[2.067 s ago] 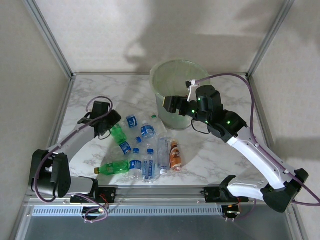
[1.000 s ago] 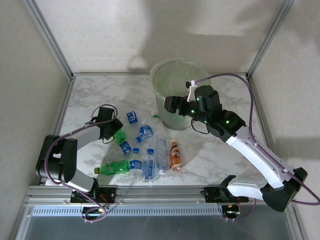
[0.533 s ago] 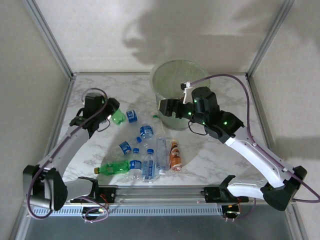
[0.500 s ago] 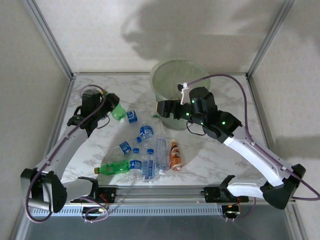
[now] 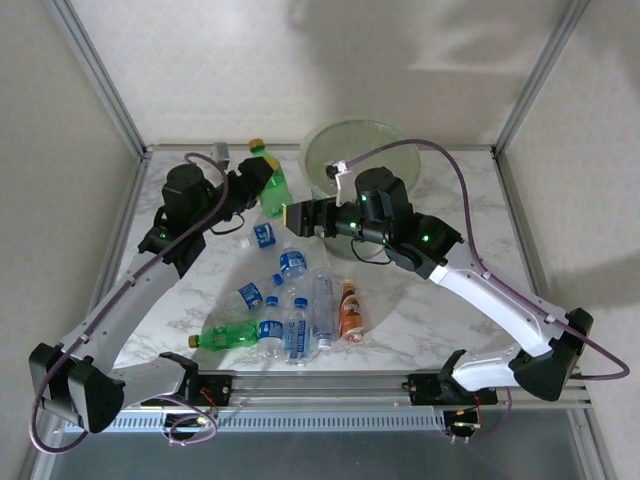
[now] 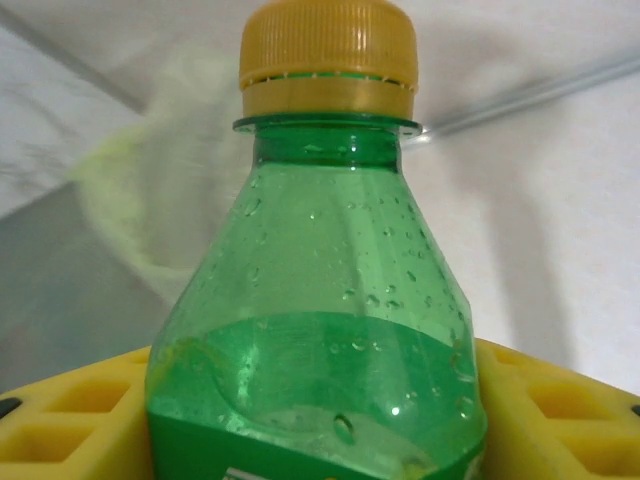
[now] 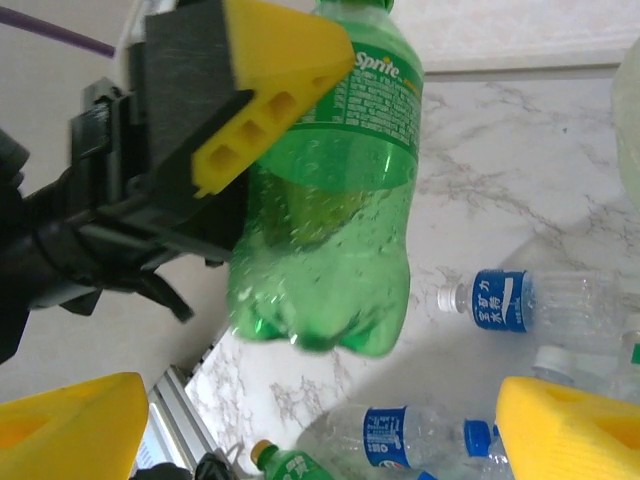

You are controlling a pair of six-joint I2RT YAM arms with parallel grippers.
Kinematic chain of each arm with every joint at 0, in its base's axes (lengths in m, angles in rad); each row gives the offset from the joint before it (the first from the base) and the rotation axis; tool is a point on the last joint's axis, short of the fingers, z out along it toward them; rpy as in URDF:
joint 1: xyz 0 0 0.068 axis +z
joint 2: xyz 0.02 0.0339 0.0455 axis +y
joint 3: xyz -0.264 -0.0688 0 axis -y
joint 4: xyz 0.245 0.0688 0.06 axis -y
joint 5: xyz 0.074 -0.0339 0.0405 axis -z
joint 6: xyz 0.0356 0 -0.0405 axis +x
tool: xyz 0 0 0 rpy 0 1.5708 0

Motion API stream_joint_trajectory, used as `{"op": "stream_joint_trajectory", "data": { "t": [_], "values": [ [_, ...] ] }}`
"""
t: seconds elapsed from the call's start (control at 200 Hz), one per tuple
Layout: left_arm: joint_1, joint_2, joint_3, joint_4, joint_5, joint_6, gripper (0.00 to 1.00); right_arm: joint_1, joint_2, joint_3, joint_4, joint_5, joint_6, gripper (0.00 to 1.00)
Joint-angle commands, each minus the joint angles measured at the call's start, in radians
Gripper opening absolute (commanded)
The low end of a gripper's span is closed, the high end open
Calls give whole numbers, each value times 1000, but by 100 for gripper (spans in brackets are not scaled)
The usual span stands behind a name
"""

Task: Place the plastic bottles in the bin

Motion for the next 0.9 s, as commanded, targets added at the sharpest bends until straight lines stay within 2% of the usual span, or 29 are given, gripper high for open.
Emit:
{"op": "stream_joint_trajectory", "data": {
  "t": [0.0, 0.235, 0.375, 0.606, 0.801, 0.896],
  "values": [
    [-31, -5, 21, 180, 69, -75, 57, 4, 21, 47, 17, -8, 3, 91],
    [-73, 5, 28, 250, 74, -109, 57, 5, 50, 73, 35, -43, 12, 92],
    [-81, 10, 18, 285, 82, -133, 56, 4, 72, 88, 45, -60, 15, 89],
    [-89, 13, 5, 298, 95, -126, 56, 4, 87, 102, 52, -63, 20, 77],
    [-89, 16, 5, 275, 90, -101, 56, 4, 75, 99, 46, -36, 21, 59],
    [-89, 19, 6, 263, 82, -90, 58, 4, 67, 96, 38, -15, 22, 54]
  ]
}}
